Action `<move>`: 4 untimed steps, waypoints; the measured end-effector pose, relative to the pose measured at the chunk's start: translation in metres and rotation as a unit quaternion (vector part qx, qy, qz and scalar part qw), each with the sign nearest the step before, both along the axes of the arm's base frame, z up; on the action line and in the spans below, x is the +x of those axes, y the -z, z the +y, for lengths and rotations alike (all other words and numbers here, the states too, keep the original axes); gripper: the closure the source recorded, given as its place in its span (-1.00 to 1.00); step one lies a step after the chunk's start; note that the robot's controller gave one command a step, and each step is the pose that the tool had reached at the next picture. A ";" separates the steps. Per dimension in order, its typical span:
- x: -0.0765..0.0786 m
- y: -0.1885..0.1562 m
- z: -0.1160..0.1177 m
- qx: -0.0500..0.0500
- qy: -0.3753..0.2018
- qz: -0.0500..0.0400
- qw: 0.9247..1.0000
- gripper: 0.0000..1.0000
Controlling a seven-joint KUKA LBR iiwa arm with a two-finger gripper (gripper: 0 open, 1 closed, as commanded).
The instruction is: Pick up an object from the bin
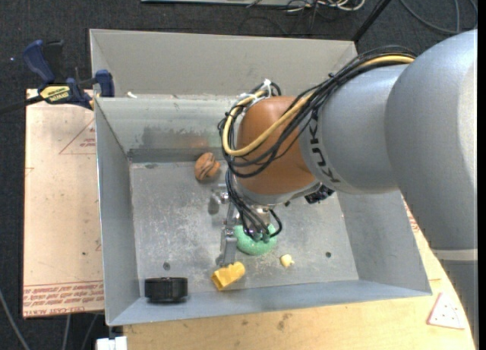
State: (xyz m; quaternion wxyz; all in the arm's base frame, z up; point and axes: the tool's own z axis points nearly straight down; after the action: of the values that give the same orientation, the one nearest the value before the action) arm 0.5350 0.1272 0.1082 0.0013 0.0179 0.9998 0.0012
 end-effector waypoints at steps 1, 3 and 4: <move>0.012 0.006 -0.025 -0.001 0.008 0.002 1.000 -1.00; 0.000 -0.014 -0.136 -0.001 -0.037 0.000 0.999 1.00; 0.000 -0.014 -0.136 0.000 -0.038 0.000 0.999 -1.00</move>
Offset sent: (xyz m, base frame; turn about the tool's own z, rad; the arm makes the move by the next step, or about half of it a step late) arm -0.0053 -0.0784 -0.0279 0.0609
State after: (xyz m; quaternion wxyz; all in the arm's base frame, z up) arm 0.5352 -0.0087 0.1226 0.0009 -0.0196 0.9998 0.0008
